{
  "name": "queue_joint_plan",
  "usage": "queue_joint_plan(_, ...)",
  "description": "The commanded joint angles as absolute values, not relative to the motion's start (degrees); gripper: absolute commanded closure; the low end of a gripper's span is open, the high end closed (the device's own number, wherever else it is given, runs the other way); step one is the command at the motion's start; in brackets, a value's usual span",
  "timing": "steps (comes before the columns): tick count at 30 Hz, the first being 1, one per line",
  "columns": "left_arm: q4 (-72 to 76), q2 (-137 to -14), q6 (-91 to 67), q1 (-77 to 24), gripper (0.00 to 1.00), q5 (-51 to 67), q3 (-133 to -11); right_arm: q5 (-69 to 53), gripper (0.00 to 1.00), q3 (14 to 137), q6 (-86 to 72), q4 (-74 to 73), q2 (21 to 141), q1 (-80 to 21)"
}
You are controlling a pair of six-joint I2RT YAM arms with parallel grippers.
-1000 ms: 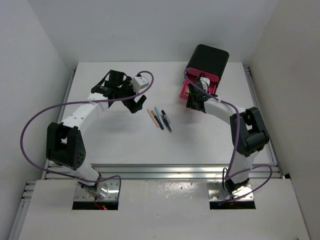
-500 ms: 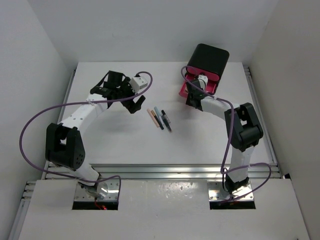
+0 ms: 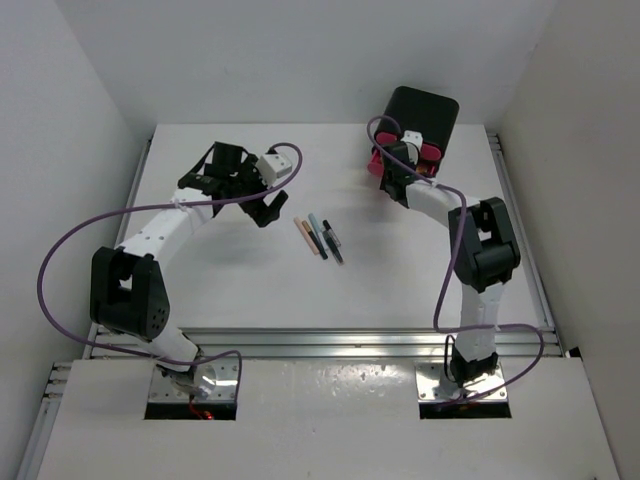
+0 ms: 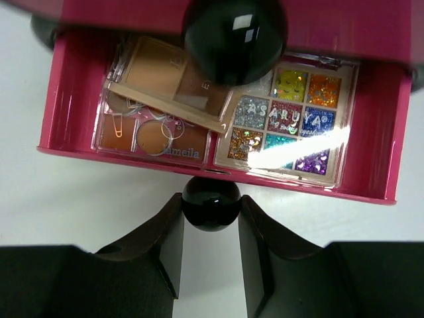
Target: Organize the makeup
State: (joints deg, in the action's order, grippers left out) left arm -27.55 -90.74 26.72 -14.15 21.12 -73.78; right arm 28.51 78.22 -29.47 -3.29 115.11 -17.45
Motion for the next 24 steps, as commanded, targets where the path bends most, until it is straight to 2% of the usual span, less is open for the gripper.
queue_joint_plan(1,-26.4,-90.3,27.1,-13.5,0.0,20.8,-73.7,30.0,1.0,84.5,-27.3,4.0,116.9,-15.3)
queue_joint_plan(12,-26.4,-91.3,27.1,-13.5,0.0,20.3,-74.2,26.5,0.97,89.5,-23.0,8.4,121.4,-12.5)
queue_joint_plan(17,-26.4,-91.3,26.5,-13.5,0.0,20.3,-74.2,24.1,0.9,89.2,-20.1,10.2,121.9,-12.0)
queue_joint_plan(22,-26.4,-91.8,26.5,-13.5,0.0,20.3,-74.7,21.9,0.77,87.3,-19.2,11.2,120.6,-12.0)
queue_joint_plan(23,-26.4,-91.8,26.5,-13.5,0.0,20.3,-74.7,21.2,0.67,86.1,-19.5,11.4,120.2,-11.9)
queue_joint_plan(24,-26.4,-91.8,26.5,-13.5,0.0,20.3,-74.7,20.0,0.62,84.7,-19.6,11.7,119.0,-12.0)
